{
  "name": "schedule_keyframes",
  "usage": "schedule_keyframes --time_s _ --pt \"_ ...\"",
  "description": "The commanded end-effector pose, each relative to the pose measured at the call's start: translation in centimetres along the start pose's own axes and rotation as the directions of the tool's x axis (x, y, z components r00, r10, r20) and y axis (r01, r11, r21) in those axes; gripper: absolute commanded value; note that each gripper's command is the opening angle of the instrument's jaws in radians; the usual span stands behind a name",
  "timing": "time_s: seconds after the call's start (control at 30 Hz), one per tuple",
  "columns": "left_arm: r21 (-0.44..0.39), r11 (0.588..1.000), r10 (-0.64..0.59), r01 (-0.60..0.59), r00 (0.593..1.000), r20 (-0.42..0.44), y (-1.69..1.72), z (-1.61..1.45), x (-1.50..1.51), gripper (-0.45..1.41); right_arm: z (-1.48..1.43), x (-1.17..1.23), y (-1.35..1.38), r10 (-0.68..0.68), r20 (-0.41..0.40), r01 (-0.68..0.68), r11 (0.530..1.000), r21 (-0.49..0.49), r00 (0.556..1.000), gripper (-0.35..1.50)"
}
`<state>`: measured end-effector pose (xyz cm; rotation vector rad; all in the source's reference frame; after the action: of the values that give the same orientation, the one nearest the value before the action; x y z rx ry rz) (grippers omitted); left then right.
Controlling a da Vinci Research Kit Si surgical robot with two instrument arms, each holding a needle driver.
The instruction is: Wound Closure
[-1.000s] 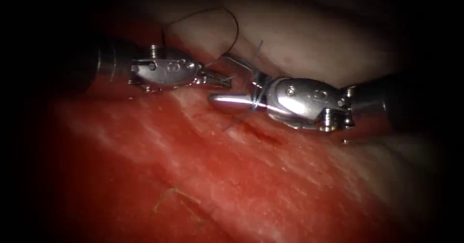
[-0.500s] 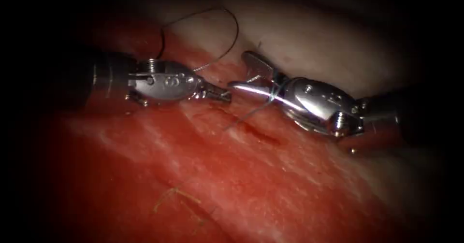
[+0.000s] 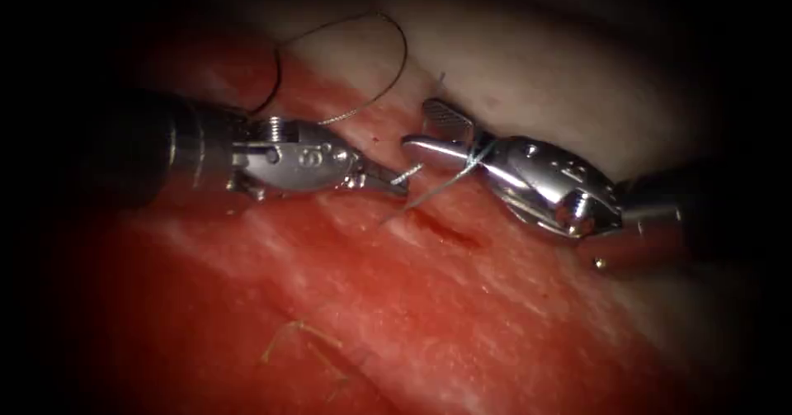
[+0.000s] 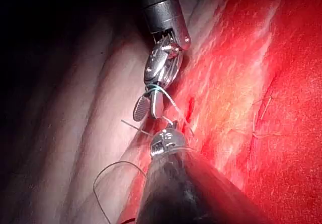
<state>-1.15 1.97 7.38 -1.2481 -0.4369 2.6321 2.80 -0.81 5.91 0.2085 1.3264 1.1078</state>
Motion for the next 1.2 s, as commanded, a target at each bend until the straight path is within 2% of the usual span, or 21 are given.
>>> schedule_keyframes --time_s 0.03,0.47,0.77,1.2 --pt "0.0 1.0 -0.002 0.002 1.0 -0.001 -0.02 0.08 -0.02 -0.45 0.03 -0.11 0.03 0.009 0.01 -0.009 1.0 -0.005 1.0 0.37" --pt "-0.001 1.0 0.003 -0.003 1.0 0.009 -0.11 0.1 -0.08 -0.45 0.18 -0.17 0.26 0.054 0.033 -0.053 0.998 -0.034 0.998 0.4" --pt "-0.001 1.0 0.003 -0.003 1.0 0.009 -0.13 0.11 -0.08 -0.45 0.29 -0.16 0.23 0.061 0.044 -0.059 0.997 -0.046 0.997 0.5" --pt "-0.002 1.0 0.005 -0.005 1.0 0.007 -0.16 0.11 -0.1 -0.45 0.27 -0.21 0.35 0.071 0.074 -0.067 0.996 -0.053 0.995 0.5"
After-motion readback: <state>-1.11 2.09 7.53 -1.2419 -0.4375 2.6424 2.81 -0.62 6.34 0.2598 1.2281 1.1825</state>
